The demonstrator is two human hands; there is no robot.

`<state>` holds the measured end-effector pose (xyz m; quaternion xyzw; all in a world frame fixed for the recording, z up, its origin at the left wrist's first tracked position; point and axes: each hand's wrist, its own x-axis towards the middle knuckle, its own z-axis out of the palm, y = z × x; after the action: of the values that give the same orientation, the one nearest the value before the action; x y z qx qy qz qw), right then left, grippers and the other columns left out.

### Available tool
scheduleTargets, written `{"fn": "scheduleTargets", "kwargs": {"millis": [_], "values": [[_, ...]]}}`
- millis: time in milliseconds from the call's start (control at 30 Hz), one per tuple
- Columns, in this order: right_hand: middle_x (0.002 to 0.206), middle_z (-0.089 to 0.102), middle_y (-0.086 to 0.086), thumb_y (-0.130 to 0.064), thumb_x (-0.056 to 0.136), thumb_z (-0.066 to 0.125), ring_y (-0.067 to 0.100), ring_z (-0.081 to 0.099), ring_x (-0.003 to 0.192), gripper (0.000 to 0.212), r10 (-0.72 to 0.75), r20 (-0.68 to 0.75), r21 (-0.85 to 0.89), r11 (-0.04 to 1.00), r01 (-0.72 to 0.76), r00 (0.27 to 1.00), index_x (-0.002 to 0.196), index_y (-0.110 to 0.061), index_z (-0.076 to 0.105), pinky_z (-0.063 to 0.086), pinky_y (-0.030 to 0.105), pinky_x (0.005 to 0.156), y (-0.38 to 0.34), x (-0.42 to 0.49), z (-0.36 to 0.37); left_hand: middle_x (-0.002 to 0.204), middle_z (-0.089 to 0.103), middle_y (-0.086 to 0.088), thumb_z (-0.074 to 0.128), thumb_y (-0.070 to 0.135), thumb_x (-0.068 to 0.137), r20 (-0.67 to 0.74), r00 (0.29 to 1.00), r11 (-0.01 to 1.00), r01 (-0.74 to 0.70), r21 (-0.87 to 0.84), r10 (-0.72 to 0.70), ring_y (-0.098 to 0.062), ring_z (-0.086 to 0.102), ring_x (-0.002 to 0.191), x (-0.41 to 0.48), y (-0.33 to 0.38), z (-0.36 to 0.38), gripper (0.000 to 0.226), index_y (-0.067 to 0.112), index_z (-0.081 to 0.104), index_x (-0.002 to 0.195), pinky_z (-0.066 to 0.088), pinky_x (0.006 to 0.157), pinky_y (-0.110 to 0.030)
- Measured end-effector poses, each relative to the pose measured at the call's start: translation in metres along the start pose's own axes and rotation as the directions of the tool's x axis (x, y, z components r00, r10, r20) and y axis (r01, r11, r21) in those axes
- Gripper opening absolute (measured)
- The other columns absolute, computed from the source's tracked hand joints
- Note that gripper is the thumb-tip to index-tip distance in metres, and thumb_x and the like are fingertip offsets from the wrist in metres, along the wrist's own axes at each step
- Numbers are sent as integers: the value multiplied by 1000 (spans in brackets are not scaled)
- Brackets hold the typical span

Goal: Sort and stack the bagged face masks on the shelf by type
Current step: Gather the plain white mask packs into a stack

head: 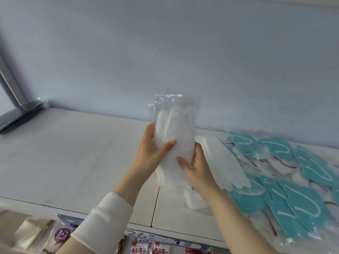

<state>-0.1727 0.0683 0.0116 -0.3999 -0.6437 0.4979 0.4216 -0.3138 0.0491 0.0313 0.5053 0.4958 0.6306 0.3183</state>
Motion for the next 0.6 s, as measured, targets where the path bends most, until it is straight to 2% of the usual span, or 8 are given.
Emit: {"fn": "scheduleTargets", "kwargs": {"millis": [100,267,400,533,600], "values": [[112,49,-16,-6,90,56,-3,55,101,46,-14,34,20,1000,13,999,123,-24,30,51,13,83,1,-3,11,118,57,-3,68,29,72,-39,999,1000,7,-26,-8,-5,61,103,-10,-6,3,55,23,44,121,53,79,-19],[117,41,-17,-2,90,54,-23,49,98,49,-127,-34,9,992,128,991,122,-20,23,43,4,84,0,-2,12,105,56,8,66,24,73,-48,997,997,-64,-52,62,10,60,89,-10,4,10,39,31,46,106,49,73,-12],[125,39,-3,-8,91,54,-18,47,104,47,-128,-43,-46,991,126,991,122,-20,20,40,2,84,6,-7,12,100,57,5,71,19,79,-31,999,997,-42,-67,40,11,60,83,-15,-3,15,33,28,48,101,48,69,-10],[118,41,-13,-9,90,56,-14,47,106,46,-177,-76,-68,983,172,981,120,-21,22,41,4,86,2,-3,5,100,57,4,70,12,82,-31,998,995,-59,-82,57,9,61,84,-10,0,18,33,25,48,102,48,70,-11],[118,43,-8,-10,90,55,-11,49,104,45,-151,-88,-67,987,145,985,119,-21,22,43,5,86,7,-4,4,101,57,4,72,18,80,12,1000,997,-23,-69,24,9,60,85,-10,-3,19,33,27,48,101,49,71,-12]]}}
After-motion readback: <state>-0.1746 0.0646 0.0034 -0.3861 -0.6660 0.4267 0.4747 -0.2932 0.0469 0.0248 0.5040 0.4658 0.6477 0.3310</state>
